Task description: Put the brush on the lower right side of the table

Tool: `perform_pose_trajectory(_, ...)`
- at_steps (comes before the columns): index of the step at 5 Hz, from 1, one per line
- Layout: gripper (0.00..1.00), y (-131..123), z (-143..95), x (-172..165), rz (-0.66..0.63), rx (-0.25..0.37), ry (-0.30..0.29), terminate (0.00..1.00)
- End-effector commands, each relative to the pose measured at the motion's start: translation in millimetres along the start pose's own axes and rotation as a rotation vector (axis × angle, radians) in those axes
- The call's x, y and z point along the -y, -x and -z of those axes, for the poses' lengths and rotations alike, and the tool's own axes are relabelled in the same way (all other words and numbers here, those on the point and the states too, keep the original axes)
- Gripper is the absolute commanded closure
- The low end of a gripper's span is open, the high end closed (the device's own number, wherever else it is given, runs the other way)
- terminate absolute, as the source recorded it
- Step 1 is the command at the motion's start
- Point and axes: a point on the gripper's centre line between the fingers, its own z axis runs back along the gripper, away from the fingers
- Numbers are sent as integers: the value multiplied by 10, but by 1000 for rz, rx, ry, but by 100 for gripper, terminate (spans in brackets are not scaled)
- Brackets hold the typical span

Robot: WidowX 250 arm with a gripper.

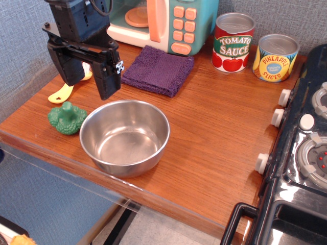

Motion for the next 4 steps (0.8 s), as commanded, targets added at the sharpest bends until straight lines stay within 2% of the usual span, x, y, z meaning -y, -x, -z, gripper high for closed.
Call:
perform_pose_trajectory(1,0,0,0,0,0,0,0,0)
perform_pose_trajectory(2,0,-119,-14,-378,-104,15,-19,0)
perform_pose_trajectory(3,0,-207,-34,-912,-219,36,-47,0)
perform_pose_trajectory(4,0,-181,78,-1438,-349,58,-87,0)
